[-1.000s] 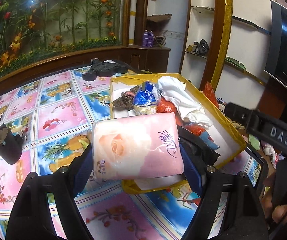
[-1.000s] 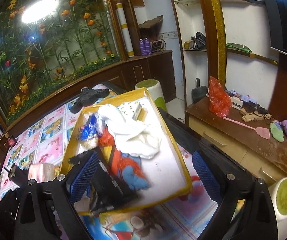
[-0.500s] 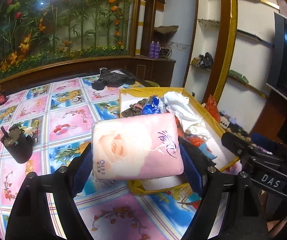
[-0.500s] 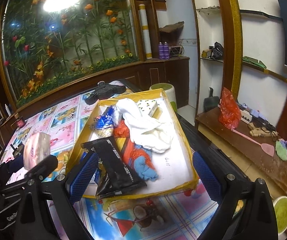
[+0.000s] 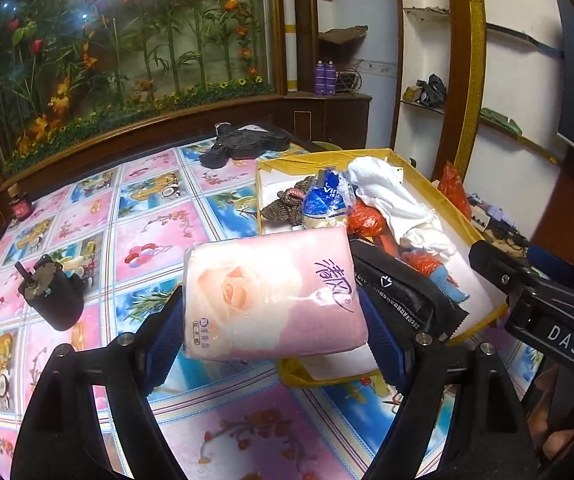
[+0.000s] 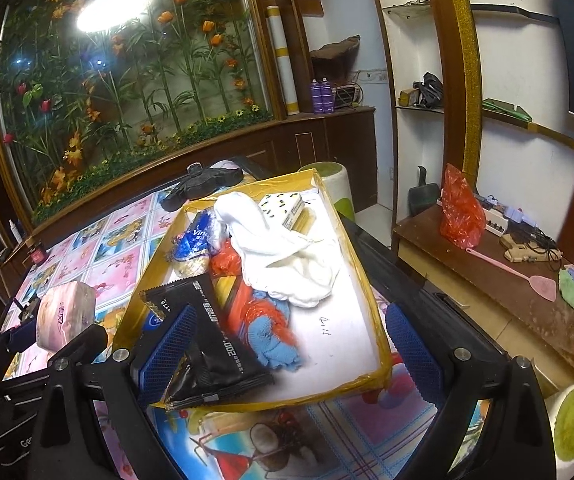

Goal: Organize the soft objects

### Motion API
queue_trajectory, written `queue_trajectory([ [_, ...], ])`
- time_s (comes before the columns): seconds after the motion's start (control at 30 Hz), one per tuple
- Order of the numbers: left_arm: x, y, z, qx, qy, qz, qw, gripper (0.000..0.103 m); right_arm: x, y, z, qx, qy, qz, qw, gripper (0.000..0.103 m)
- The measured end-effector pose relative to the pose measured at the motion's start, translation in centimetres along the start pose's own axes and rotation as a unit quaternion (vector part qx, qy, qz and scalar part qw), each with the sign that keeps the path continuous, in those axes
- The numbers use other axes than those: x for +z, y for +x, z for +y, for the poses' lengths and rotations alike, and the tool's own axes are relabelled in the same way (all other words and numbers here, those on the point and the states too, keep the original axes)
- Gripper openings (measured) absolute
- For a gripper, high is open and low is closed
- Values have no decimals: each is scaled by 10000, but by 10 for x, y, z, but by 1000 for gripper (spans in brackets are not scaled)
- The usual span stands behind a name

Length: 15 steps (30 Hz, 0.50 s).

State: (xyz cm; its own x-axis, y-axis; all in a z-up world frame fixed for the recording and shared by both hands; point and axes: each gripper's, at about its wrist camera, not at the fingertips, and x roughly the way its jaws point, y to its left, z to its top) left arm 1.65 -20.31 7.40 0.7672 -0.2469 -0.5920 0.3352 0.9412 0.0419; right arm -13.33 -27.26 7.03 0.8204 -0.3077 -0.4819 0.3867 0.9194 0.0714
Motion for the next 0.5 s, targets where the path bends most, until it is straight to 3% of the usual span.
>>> queue_trajectory([
  [0.5,0,2,5,184,3,86,9998,82,-3,-3,-2,-41,-14,-176,9998,97],
])
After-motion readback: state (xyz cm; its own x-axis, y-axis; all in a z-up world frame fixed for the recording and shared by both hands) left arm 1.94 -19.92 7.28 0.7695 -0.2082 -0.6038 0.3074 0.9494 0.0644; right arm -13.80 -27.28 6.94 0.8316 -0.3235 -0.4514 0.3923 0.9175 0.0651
